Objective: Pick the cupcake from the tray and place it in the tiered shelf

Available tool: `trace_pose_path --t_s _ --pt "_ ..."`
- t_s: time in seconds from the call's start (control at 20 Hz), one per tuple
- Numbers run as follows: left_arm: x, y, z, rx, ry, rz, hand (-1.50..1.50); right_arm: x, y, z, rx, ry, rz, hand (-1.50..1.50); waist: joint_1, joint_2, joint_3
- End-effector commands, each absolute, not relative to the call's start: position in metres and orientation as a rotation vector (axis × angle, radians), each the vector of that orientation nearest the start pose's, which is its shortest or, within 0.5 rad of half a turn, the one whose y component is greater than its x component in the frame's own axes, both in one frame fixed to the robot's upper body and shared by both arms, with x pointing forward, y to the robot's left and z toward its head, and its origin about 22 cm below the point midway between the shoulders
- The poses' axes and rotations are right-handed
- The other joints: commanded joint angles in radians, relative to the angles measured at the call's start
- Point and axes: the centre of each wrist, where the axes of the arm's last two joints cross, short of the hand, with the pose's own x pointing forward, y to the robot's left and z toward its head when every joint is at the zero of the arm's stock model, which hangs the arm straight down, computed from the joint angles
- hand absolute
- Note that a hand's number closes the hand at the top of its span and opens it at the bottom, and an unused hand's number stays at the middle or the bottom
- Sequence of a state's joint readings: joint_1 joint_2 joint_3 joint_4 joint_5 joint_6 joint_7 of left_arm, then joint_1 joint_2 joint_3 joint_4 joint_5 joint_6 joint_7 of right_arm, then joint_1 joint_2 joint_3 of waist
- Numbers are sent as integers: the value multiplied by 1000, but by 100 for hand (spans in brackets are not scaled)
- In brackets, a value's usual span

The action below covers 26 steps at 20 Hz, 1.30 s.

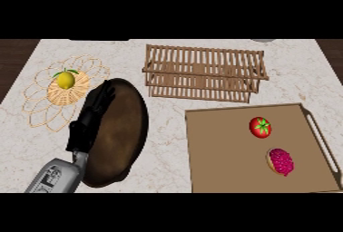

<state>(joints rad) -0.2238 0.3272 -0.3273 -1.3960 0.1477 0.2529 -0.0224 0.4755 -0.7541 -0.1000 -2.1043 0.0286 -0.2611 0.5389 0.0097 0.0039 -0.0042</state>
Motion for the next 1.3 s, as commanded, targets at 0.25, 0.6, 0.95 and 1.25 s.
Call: trace_pose_path --t_s 0.25,0.6,0.95,1.25 --pt "304 242 32 111 -1596 -260 0 155 -305 154 -833 -922 414 -150 -6 -2 3" --pt "278 219 13 101 -1577 -265 0 152 -255 147 -859 -942 399 -150 -5 -4 4" --pt "286 227 19 105 -1581 -251 0 176 -248 147 -919 -925 395 -150 -7 -3 4" --pt "290 218 8 97 -1559 -262 0 181 -254 143 -900 -908 397 -150 -14 -4 4"
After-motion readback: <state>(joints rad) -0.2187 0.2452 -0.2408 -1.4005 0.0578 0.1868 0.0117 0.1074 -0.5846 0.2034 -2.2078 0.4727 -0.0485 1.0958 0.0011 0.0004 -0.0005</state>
